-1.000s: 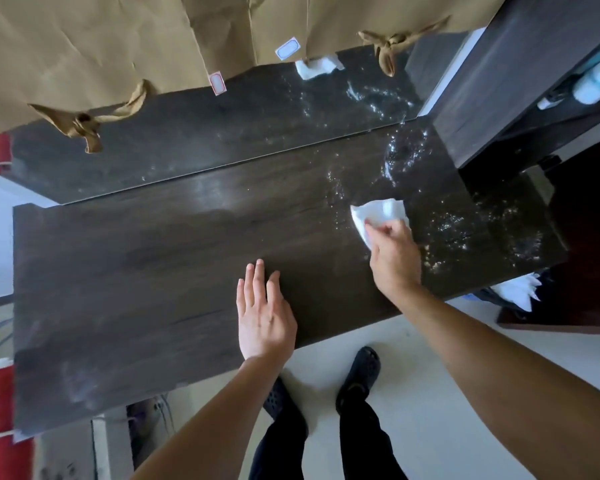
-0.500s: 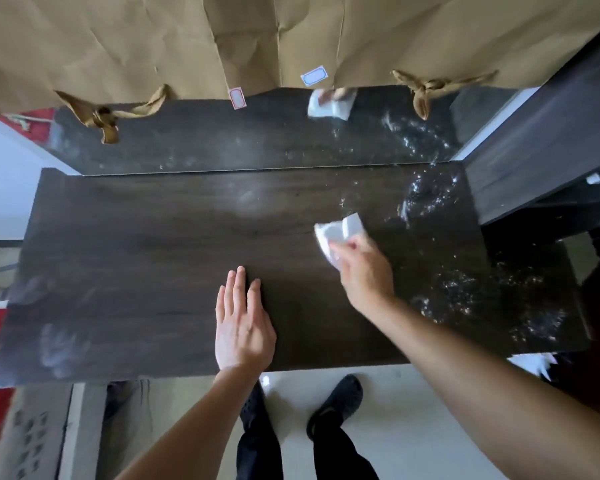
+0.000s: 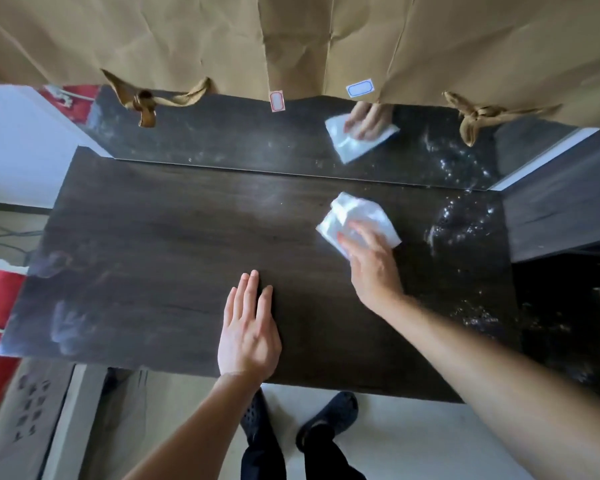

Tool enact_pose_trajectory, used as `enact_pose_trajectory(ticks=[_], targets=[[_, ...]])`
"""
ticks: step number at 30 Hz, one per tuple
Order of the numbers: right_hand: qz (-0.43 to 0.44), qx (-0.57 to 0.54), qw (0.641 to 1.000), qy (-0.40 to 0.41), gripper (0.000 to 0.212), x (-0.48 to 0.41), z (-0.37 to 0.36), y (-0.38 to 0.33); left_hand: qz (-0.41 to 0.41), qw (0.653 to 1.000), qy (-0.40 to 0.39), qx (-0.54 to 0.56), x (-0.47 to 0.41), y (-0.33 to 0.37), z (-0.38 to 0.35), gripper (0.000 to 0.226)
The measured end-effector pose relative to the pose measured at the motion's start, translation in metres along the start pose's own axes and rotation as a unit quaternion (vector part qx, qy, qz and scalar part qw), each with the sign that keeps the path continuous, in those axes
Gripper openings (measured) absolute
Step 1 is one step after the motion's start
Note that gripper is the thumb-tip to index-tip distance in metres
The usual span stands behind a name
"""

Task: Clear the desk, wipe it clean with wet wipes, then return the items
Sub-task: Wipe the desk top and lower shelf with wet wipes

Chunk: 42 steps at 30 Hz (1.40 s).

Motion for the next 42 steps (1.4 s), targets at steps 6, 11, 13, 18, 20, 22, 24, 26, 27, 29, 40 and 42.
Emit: enact_pose_trajectory(ticks=[6,11,13,18,20,22,24,26,27,29,40,42], targets=[[0.158,0.014,0.984,-0.087,0.033,0.02,0.019,0.009,0.002,1.0,-0.01,0.0,-0.001,0.0,-0.001,0.046],[0.035,0.084,0.99,-0.112,0.043,-0.035,0.008,0.029,0.004,1.0,-0.011,-0.001,-0.002,0.0,-0.002,0.046],[0.127,0.049,0.975,-0.179,0.041,-0.019,-0.012,-0.007,0.003,1.0,-0.013,0.0,-0.002,0.001,-0.001,0.046],[0.083,0.06,0.993,-0.065,0.033,-0.057,0.033,0.05,0.002,1.0,-0.013,0.004,-0.002,0.002,0.0,0.047],[-0.032,0.078,0.996,0.017,0.032,-0.066,0.062,0.09,-0.001,1.0,-0.012,-0.001,-0.002,0.001,-0.001,0.048],[-0.145,0.084,0.985,0.045,0.028,-0.063,0.064,0.106,0.0,1.0,-0.015,-0.008,-0.003,-0.001,-0.002,0.049],[-0.174,0.064,0.98,0.072,0.025,-0.066,0.045,0.083,0.0,1.0,-0.021,-0.012,-0.003,-0.001,-0.004,0.051],[-0.107,0.034,0.992,0.056,0.027,-0.083,0.009,0.038,-0.002,1.0,-0.026,-0.012,-0.002,0.0,-0.004,0.051],[-0.079,0.015,0.996,0.034,0.029,-0.094,-0.01,0.016,-0.003,1.0,-0.026,-0.01,-0.002,0.0,-0.003,0.051],[-0.052,-0.015,0.998,-0.032,0.032,-0.114,-0.04,-0.014,-0.005,1.0,-0.025,-0.006,-0.002,-0.001,-0.003,0.05],[-0.112,0.161,0.98,-0.04,0.033,-0.086,0.013,0.023,-0.024,0.999,-0.021,-0.005,-0.003,-0.003,-0.001,0.049],[-0.01,0.158,0.986,-0.06,0.033,-0.102,-0.018,-0.017,-0.033,0.999,-0.022,0.011,0.0,-0.006,0.001,0.047]])
Point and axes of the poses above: each hand's wrist, its own x-axis away from the middle knuckle, its own z-axis out of the back of the hand, y = z × x, the point moved 8 cm from there along -x, towards the middle knuckle, and after that the axes turned 7 degrees about z, right-handed, at the moved point
